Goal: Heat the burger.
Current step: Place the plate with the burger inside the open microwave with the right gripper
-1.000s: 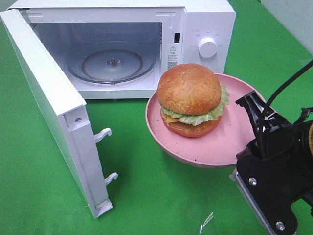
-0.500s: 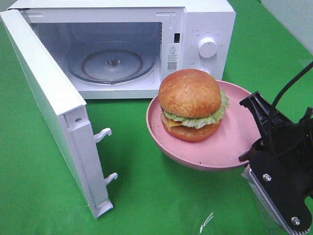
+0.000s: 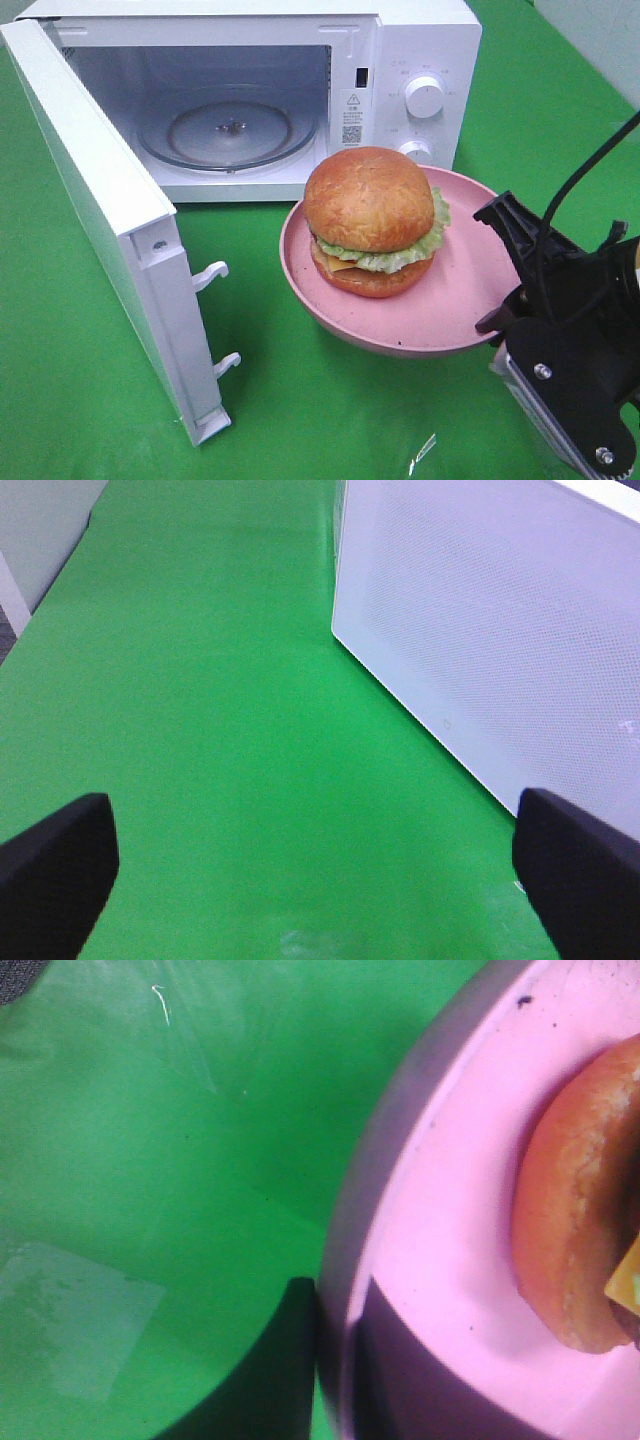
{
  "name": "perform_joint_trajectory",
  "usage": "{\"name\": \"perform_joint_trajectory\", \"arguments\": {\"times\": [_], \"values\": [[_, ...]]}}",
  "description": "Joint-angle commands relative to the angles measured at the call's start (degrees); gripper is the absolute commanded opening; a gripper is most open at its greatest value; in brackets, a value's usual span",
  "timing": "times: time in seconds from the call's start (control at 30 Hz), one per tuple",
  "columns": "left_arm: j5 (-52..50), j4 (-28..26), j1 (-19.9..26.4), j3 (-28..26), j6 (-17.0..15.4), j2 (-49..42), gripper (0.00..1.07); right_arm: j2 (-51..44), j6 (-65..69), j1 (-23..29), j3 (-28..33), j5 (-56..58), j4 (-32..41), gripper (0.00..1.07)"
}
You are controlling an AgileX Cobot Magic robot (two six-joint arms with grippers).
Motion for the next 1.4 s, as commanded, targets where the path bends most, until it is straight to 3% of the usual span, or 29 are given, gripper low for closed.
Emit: {"name": "perform_joint_trajectory", "arguments": {"times": [0.03, 0.3, 1.0, 1.4], "values": [[-0.52, 0.06, -0.34, 0.17, -0.11, -1.09, 1.00, 0.97, 0.52, -0.40, -1.89, -3.95, 0.11, 0.00], [-0.52, 0.06, -0.34, 0.17, -0.11, -1.09, 1.00, 7.51, 0.52, -0.29, -8.48, -4.47, 0.11, 0.00], [-0.52, 0.06, -0.34, 0.17, -0.11, -1.09, 1.00, 19.14, 0.69, 4.81, -18.68, -7.22, 0.57, 0.00], [-0.52, 0.06, -0.34, 0.17, -0.11, -1.09, 1.00, 26.18, 1.15, 4.87, -25.67, -7.16, 0.97, 0.00]]}}
